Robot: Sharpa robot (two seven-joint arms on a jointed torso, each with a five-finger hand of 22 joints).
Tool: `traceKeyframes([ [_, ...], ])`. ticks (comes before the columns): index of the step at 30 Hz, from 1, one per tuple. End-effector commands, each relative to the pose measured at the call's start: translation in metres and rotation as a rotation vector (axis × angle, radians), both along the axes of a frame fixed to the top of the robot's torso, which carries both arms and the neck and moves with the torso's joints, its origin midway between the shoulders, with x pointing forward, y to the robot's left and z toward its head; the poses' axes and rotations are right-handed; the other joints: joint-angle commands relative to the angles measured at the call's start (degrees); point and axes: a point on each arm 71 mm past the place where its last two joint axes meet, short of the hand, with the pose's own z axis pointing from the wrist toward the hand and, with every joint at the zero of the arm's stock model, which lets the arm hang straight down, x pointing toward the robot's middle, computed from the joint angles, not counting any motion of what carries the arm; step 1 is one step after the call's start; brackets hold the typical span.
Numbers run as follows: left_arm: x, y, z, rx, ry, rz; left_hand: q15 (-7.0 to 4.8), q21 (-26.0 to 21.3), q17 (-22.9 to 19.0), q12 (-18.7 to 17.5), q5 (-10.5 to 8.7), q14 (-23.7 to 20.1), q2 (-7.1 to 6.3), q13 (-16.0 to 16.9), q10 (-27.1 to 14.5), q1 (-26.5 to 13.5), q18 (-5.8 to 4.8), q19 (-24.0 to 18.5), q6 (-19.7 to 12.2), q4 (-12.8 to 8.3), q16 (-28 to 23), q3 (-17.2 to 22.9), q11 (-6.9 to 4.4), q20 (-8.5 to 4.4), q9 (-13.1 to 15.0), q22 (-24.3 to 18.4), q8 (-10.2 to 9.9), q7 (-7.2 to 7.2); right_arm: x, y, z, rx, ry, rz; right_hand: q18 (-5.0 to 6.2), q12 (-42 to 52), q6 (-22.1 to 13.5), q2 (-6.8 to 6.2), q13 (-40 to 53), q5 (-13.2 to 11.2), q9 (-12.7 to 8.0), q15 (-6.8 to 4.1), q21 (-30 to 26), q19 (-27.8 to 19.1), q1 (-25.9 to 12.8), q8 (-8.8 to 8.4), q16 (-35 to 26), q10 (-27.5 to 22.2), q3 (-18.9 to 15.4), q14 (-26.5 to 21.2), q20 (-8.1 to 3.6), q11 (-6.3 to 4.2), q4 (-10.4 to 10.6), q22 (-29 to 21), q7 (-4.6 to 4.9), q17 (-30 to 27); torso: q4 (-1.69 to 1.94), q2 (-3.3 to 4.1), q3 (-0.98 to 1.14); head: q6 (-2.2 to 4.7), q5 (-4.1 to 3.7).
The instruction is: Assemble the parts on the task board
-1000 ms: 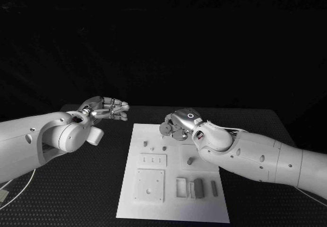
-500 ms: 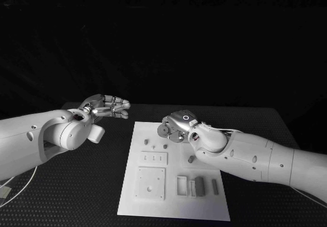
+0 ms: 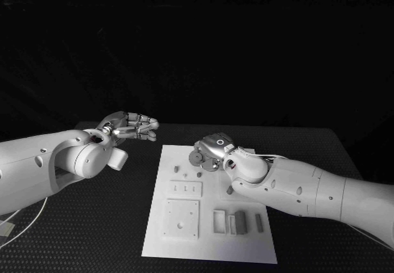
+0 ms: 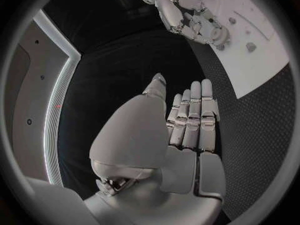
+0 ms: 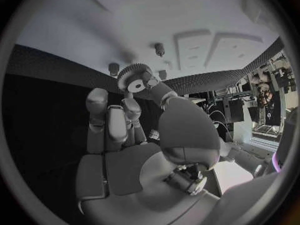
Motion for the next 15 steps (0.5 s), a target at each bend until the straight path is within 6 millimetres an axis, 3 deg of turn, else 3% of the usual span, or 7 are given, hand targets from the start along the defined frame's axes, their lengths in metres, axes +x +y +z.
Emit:
traceKeyframes([
  [1,-0.0001,-0.0024,0.0015,-0.005,-0.009,-0.016,0.15,-0.35,0.06,-0.27,0.01,0.21,-0.46,-0.06,-0.27,-0.25,1.10,0.38,0.06,0.05,-0.28,-0.22,-0.14,-0.08,-0.10,-0.02,-0.22,0.04,0.0006,0.0008,-0.0022,-0.031,0.002,-0.006,5.78,-0.26,2.24,0.14,-0.07,0.18,0.05,-0.52,0.13,0.34,-0.44,0.14,-0.27,0.24,0.34,-0.02,0.13,-0.31,0.09,0.80,1.60,-0.05,0.07,0.00,-0.06,-0.11,-0.01],
  [15,-0.0005,-0.0023,0.0016,-0.005,-0.009,-0.017,0.15,-0.37,0.10,-0.27,0.01,0.21,-0.47,-0.06,-0.27,-0.25,1.11,0.39,0.06,0.05,-0.32,-0.21,-0.13,-0.08,-0.10,-0.01,-0.22,0.05,0.0023,0.0051,-0.0067,-0.043,0.010,-0.008,5.78,-0.35,2.23,0.09,-0.18,0.18,0.01,-0.53,0.11,0.35,-0.48,0.08,-0.30,0.21,0.42,-0.05,0.14,-0.31,0.01,0.79,1.60,-0.16,0.04,-0.03,-0.13,-0.23,0.12],
])
